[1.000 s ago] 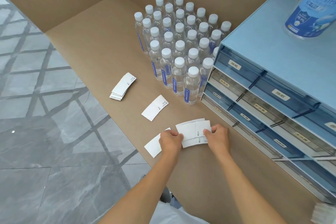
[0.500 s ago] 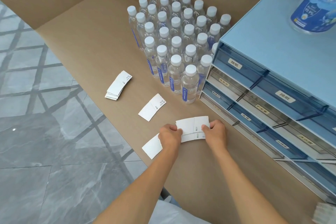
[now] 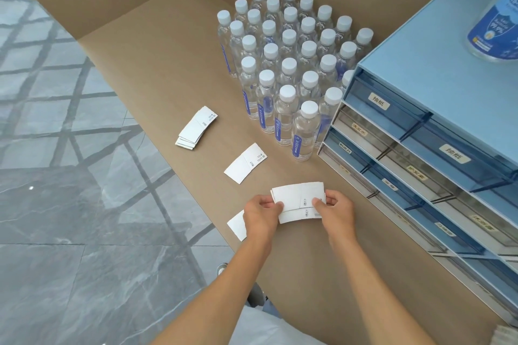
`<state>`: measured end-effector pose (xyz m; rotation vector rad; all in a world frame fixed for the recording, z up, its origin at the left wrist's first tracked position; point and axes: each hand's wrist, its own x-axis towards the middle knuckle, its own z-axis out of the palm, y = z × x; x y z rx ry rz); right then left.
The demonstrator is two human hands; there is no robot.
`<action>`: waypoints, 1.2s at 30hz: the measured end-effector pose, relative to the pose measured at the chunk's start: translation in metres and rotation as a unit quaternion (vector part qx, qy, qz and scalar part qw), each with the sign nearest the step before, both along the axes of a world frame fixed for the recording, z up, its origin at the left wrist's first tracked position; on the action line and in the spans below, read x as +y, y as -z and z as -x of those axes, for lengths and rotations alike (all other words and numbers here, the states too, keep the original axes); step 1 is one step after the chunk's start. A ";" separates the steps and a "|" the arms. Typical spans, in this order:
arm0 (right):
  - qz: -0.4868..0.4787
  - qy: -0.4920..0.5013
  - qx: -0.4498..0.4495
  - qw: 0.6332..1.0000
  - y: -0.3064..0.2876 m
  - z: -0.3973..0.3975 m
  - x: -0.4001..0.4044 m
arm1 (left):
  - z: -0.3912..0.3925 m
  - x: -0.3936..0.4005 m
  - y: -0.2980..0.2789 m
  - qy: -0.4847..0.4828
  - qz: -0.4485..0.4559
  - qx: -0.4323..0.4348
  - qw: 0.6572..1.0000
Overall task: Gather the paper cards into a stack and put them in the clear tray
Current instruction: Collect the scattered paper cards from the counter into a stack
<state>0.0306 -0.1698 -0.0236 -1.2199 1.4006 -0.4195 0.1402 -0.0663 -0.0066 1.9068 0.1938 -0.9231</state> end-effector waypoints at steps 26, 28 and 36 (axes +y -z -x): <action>0.046 -0.313 0.235 0.919 -0.008 -0.111 0.059 | -0.045 0.094 0.004 -0.199 -0.068 0.033 0.977; 0.045 -0.308 0.229 0.922 -0.007 -0.111 0.059 | -0.045 0.093 0.003 -0.206 -0.068 0.034 0.976; 0.057 -0.269 0.146 0.950 -0.005 -0.105 0.060 | -0.044 0.091 -0.001 -0.193 -0.061 0.017 0.979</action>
